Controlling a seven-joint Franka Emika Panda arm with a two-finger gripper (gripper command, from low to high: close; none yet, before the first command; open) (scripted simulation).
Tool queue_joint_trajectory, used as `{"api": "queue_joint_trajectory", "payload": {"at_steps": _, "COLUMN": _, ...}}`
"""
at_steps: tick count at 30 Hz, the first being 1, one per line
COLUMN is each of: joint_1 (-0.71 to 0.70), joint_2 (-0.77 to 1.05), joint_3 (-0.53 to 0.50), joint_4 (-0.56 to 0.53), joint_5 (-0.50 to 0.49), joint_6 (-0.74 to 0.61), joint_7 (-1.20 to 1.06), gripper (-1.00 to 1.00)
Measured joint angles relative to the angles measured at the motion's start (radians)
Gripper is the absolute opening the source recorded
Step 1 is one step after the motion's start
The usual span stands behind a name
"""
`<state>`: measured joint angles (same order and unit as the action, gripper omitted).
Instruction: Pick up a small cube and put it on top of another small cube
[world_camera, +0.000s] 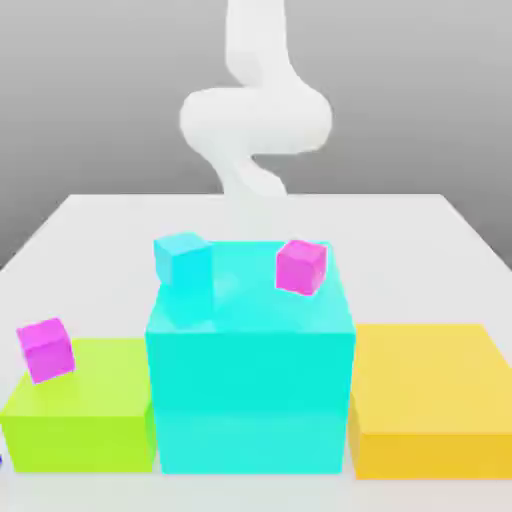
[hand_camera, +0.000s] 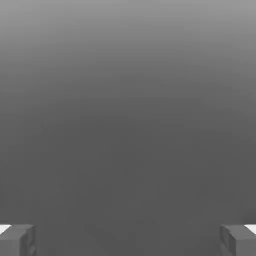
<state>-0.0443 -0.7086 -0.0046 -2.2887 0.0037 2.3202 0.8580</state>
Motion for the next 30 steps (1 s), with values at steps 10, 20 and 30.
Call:
{"api": "queue_joint_trajectory", "payload": {"at_steps": 10, "joint_1": -0.151, "joint_2": 0.368, "joint_3": -0.044, "joint_4": 0.045, "joint_5": 0.000, "joint_6": 0.083, "joint_7": 0.246, "gripper": 0.00}}
{"api": "queue_joint_trajectory", "payload": {"at_steps": 20, "joint_1": -0.290, "joint_2": 0.731, "joint_3": -0.122, "joint_4": 0.090, "joint_5": 0.031, "joint_6": 0.164, "joint_7": 0.464, "gripper": 0.00}}
{"api": "queue_joint_trajectory", "payload": {"at_steps": 30, "joint_1": -0.392, "joint_2": 1.101, "joint_3": -0.192, "joint_4": 0.136, "joint_5": 0.139, "joint_6": 0.242, "joint_7": 0.632, "gripper": 0.00}}
